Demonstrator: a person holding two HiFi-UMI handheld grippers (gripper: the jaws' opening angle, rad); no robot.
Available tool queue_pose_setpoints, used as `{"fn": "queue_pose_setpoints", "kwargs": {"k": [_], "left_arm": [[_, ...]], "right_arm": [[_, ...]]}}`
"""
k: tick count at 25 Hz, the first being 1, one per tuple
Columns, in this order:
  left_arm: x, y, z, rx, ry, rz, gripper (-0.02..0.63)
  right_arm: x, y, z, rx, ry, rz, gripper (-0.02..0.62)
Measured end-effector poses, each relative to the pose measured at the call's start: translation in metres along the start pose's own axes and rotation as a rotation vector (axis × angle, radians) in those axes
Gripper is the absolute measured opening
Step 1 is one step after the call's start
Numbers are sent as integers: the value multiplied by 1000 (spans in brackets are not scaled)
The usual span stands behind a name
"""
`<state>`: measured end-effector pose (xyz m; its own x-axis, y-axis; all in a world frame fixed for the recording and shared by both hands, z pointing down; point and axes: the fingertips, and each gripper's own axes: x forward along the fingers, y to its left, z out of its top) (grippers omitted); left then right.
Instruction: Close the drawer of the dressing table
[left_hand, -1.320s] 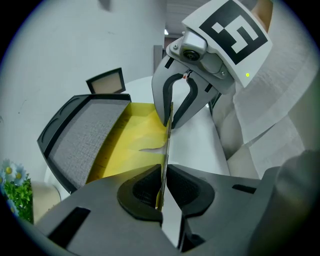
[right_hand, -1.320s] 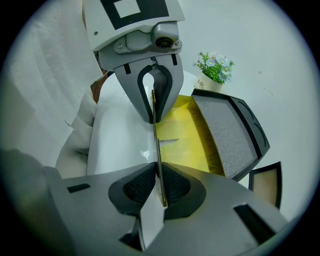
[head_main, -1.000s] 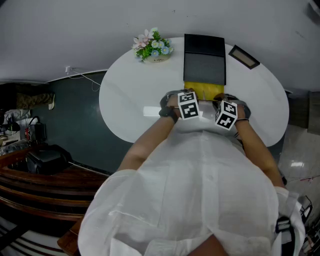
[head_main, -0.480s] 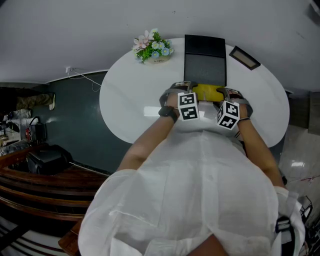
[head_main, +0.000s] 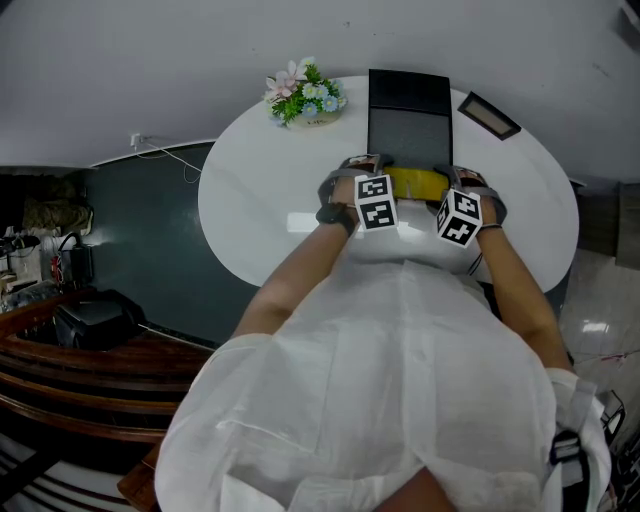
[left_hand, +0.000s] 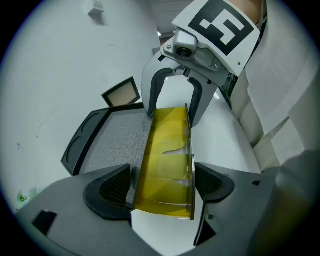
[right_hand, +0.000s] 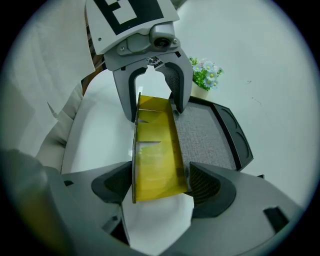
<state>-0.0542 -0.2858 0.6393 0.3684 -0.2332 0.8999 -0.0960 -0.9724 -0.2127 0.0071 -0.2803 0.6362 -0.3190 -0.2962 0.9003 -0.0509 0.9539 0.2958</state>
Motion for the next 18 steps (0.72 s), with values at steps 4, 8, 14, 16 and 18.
{"fn": "queue_pose_setpoints", "kwargs": {"k": [4, 8, 14, 16, 18], "left_arm": [[2, 6, 0, -6, 6, -12, 387], [2, 7, 0, -7, 3, -19, 386], [2, 10, 0, -6, 6, -1, 355], [2, 12, -1, -5, 10, 11, 339], [3, 14, -1, -4, 12, 23, 322]], "right_arm": [[4, -6, -1, 12, 13, 26, 308], [4, -8, -1, 7, 16, 37, 309], [4, -11, -1, 8, 24, 10, 307], [4, -13, -1, 7, 26, -2, 305], [4, -14, -1, 6, 27, -14, 291]]}}
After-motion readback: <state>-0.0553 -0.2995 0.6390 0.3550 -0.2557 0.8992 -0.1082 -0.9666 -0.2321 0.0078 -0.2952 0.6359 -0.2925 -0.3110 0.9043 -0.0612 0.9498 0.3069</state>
